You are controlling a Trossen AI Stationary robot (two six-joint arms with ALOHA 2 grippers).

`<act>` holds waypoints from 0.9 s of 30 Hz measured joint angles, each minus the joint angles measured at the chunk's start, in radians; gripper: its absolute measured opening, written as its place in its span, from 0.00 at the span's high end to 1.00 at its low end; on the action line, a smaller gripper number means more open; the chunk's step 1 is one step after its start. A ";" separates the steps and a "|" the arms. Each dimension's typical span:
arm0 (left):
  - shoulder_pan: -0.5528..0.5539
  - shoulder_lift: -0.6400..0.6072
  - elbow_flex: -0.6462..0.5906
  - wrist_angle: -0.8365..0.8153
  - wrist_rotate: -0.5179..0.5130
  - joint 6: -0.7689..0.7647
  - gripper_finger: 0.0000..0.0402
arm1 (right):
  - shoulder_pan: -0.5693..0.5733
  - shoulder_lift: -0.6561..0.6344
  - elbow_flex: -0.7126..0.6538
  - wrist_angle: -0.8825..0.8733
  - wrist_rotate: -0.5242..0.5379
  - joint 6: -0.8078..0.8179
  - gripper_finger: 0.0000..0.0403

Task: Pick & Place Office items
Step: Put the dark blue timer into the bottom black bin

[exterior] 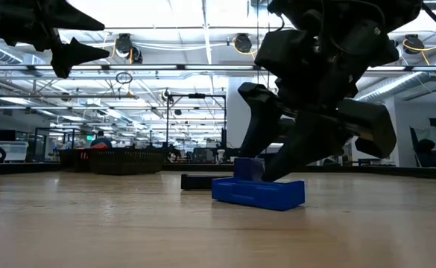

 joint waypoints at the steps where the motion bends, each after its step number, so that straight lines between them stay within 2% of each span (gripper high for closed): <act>1: 0.000 0.000 0.000 0.000 0.000 0.000 0.31 | 0.000 0.000 0.000 -0.001 -0.001 0.001 0.52; 19: 0.000 0.000 0.000 0.000 0.000 0.000 0.31 | 0.009 -0.012 -0.001 -0.057 -0.002 0.055 0.87; 27: 0.000 0.000 0.000 0.000 0.000 0.000 0.31 | 0.003 -0.130 -0.001 -0.022 0.002 0.203 0.89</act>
